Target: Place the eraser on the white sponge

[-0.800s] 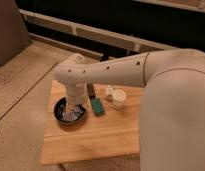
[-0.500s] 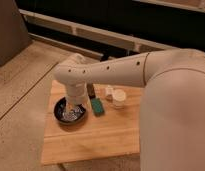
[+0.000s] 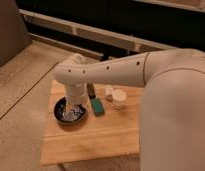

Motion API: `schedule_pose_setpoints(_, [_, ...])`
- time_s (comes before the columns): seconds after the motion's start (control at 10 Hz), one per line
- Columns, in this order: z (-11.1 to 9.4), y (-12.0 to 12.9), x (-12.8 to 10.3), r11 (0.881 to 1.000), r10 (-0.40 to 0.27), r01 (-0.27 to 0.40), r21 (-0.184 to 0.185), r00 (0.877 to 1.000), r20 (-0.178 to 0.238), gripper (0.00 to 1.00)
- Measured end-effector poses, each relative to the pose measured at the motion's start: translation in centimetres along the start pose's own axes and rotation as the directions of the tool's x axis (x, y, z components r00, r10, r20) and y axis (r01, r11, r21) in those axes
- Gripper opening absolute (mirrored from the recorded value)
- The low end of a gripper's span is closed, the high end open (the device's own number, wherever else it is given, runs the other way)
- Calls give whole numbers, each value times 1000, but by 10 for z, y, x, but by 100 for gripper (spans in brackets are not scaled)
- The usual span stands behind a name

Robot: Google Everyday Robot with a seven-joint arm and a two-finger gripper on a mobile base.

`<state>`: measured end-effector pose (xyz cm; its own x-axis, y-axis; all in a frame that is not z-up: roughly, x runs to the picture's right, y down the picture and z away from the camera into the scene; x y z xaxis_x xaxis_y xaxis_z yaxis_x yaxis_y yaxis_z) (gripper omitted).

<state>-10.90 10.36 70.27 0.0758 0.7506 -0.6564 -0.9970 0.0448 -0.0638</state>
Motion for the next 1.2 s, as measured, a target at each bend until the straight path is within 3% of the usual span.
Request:
schedule_pose_setpoints(0.6, [-2, 0, -2, 1000, -2, 2, 3, 1000, 7, 65])
schedule_pose_setpoints(0.7, [-6, 1, -9, 1000, 0, 0, 5, 999, 37, 65])
schedule_pose_setpoints(0.9, [-19, 2, -30, 1000, -14, 17, -17, 990, 139, 65])
schedule_pose_setpoints(1.0, [-23, 5, -34, 998, -46, 54, -35, 981, 188, 65])
schedule_pose_setpoints(1.1, [-25, 8, -35, 996, -72, 83, -45, 975, 211, 65])
schedule_pose_setpoints(1.2, [-26, 15, -31, 985, -139, 160, -70, 960, 245, 65])
